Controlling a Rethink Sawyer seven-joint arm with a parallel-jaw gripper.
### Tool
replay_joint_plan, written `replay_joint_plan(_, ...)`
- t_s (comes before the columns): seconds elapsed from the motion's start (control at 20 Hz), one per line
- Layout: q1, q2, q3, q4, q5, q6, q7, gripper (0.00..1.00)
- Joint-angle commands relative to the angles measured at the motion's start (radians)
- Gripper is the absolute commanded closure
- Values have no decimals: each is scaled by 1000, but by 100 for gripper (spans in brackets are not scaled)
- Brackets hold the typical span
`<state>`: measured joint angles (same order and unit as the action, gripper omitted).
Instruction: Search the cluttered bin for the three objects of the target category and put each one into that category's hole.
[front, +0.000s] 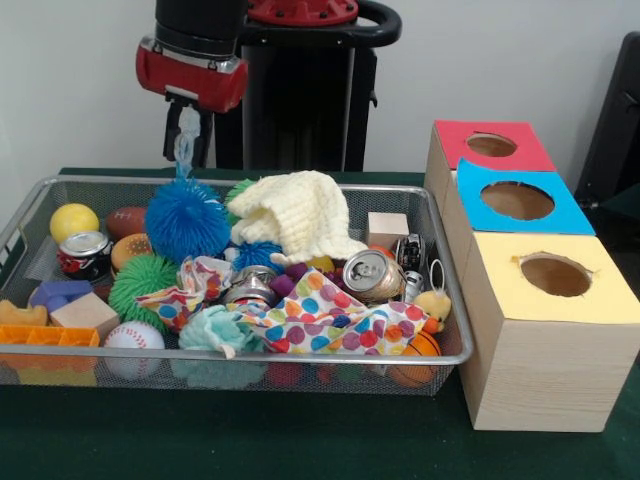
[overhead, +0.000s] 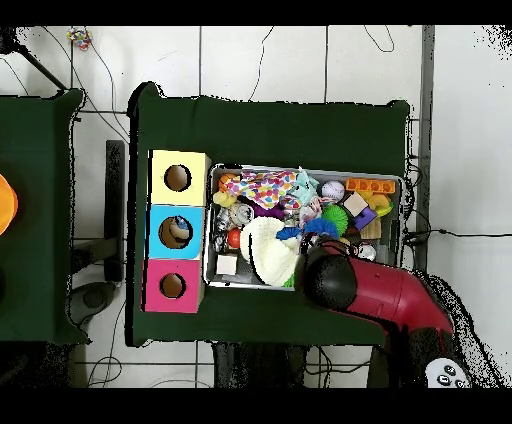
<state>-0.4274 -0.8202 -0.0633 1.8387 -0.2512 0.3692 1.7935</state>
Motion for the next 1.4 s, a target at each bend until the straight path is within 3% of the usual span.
replay_joint_plan(0.05, 63, -44, -37, 35, 51, 92, 189, 100)
replay_joint_plan(0.25, 123, -108, -86, 13, 62, 207, 183, 100)
replay_joint_plan(0.9, 54, 47, -23, 20, 83, -25, 161, 100)
replay_joint_plan(1.4, 50, 68, -17, 16, 92, -55, 153, 100)
